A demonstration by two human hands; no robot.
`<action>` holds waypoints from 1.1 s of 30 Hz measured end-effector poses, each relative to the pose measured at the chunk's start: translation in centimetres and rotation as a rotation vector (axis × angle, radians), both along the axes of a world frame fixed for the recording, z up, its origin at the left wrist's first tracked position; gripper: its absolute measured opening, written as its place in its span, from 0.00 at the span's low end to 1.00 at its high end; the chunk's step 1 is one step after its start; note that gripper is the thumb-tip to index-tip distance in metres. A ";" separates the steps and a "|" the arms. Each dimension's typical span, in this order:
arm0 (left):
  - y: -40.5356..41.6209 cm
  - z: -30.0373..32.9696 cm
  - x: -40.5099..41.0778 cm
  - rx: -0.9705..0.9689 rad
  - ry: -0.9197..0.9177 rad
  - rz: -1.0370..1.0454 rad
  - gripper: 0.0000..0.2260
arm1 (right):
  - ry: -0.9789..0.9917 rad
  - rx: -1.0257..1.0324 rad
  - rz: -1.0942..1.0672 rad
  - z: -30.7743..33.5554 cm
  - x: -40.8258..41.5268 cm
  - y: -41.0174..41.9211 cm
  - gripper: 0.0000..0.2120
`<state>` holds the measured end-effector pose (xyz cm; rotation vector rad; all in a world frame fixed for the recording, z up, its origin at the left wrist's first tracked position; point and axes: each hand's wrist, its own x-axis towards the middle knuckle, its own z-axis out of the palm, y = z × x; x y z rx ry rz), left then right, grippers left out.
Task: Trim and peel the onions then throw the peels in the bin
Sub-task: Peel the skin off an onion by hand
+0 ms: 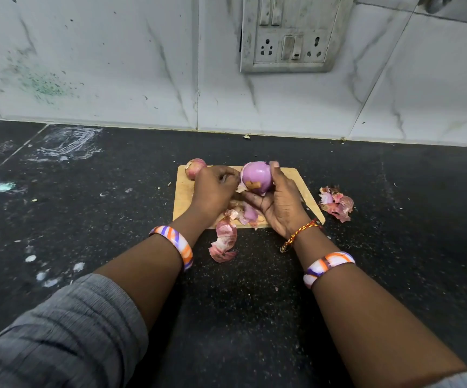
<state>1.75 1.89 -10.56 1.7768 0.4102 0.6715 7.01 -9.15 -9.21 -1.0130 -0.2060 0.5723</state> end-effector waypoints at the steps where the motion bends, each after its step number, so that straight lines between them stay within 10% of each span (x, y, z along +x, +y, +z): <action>1: 0.1 0.0 0.0 -0.030 -0.010 -0.011 0.08 | 0.042 0.042 -0.005 0.0 0.1 0.1 0.11; 8: -0.1 -0.2 0.1 -0.161 -0.050 -0.108 0.09 | 0.101 0.135 0.021 -0.1 0.4 0.0 0.19; 18: -0.4 -0.1 -0.2 0.186 -0.039 -0.105 0.13 | -0.087 -0.064 0.113 -0.4 0.4 -0.1 0.09; 26: -0.9 -0.2 -0.7 0.396 -0.003 -0.047 0.13 | -0.178 -0.138 0.097 -0.3 0.2 -0.2 0.19; 33: -0.4 -0.2 -0.4 0.259 0.047 -0.042 0.13 | -0.138 -0.108 0.062 -0.1 0.0 -0.1 0.14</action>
